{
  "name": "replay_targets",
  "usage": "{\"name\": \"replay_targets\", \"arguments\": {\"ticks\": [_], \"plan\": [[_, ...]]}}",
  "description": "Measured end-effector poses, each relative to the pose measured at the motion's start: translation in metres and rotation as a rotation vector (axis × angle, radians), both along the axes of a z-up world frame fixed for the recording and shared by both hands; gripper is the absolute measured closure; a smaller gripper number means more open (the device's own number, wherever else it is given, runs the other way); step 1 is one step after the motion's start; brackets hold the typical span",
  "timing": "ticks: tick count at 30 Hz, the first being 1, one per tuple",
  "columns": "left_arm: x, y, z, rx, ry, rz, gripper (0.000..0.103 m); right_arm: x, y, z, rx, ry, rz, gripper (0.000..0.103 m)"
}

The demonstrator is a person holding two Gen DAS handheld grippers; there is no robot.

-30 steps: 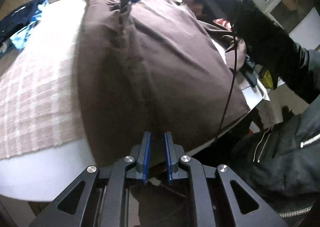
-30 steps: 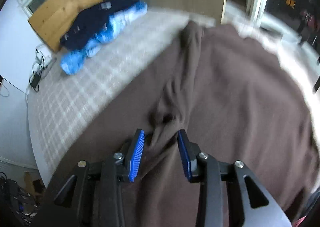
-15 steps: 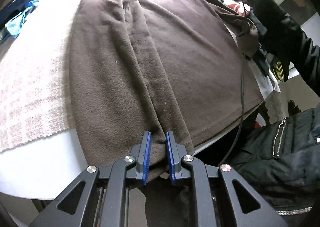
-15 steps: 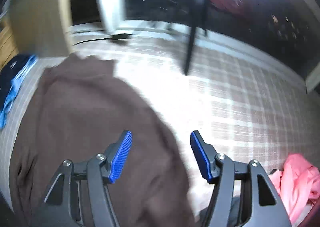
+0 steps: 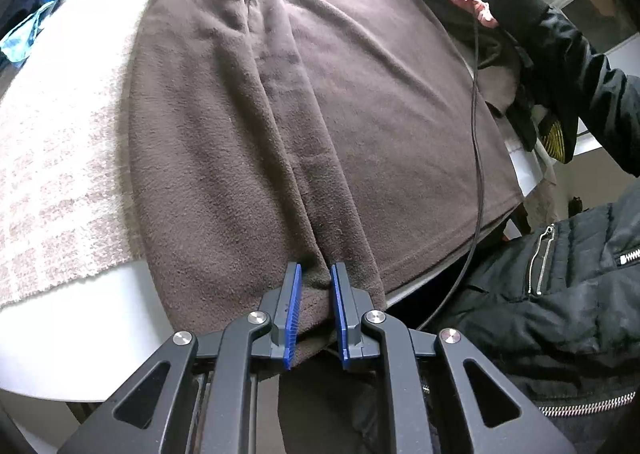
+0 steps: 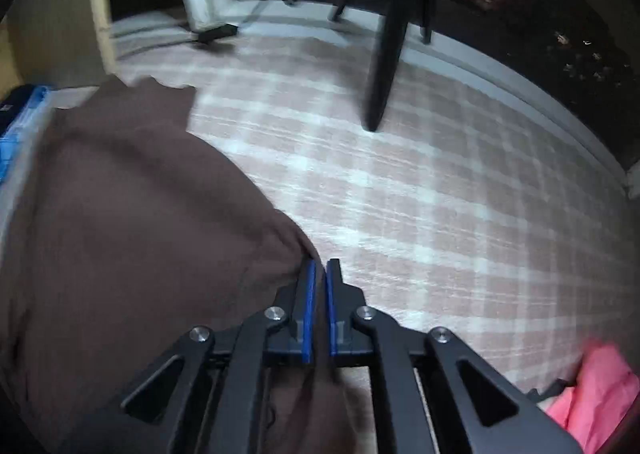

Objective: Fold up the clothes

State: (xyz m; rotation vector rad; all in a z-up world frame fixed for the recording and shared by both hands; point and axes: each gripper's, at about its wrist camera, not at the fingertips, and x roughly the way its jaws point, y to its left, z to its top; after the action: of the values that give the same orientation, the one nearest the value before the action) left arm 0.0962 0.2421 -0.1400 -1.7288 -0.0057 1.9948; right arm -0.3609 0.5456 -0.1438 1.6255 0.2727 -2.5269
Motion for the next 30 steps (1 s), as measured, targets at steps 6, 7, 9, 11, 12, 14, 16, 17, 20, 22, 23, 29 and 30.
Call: {"name": "replay_targets", "arguments": {"ticks": [6,7,9,11,12,14,16,17,20,22,23,29,30], "plan": [[0.005,0.002,0.006,-0.017,0.000,-0.012,0.088,0.036,0.011,0.051,-0.231,0.028,0.002,0.063],[0.006,0.002,0.012,-0.015,0.012,-0.012,0.088,0.051,0.018,0.067,-0.288,0.058,-0.002,0.062],[0.010,0.001,0.024,-0.012,0.044,-0.010,0.088,0.085,0.037,0.101,-0.379,0.114,-0.006,0.061],[0.014,-0.001,0.037,-0.014,0.082,-0.011,0.088,0.121,0.054,0.130,-0.421,0.158,-0.014,0.060],[0.014,0.002,0.043,-0.011,0.104,-0.016,0.087,0.142,0.064,0.142,-0.423,0.172,-0.020,0.059],[0.014,0.007,0.053,-0.004,0.148,-0.025,0.083,0.189,0.090,0.162,-0.395,0.185,-0.036,0.054],[0.014,0.015,0.060,0.021,0.183,-0.044,0.083,0.231,0.112,0.167,-0.373,0.176,-0.065,0.048],[0.013,0.023,0.062,0.033,0.200,-0.056,0.083,0.252,0.122,0.164,-0.356,0.163,-0.083,0.048],[0.011,0.048,0.066,0.104,0.223,-0.101,0.083,0.304,0.142,0.138,-0.313,0.092,-0.157,0.048],[0.011,0.071,0.066,0.168,0.229,-0.150,0.083,0.336,0.149,0.116,-0.345,0.036,-0.178,0.048],[0.010,0.088,0.064,0.192,0.233,-0.182,0.083,0.348,0.149,0.104,-0.359,0.008,-0.190,0.048],[0.001,0.198,0.063,0.199,0.276,-0.347,0.076,0.380,0.147,0.059,-0.411,-0.026,-0.213,0.048],[0.000,0.218,0.063,0.184,0.293,-0.376,0.074,0.382,0.149,0.058,-0.415,-0.021,-0.210,0.048]]}}
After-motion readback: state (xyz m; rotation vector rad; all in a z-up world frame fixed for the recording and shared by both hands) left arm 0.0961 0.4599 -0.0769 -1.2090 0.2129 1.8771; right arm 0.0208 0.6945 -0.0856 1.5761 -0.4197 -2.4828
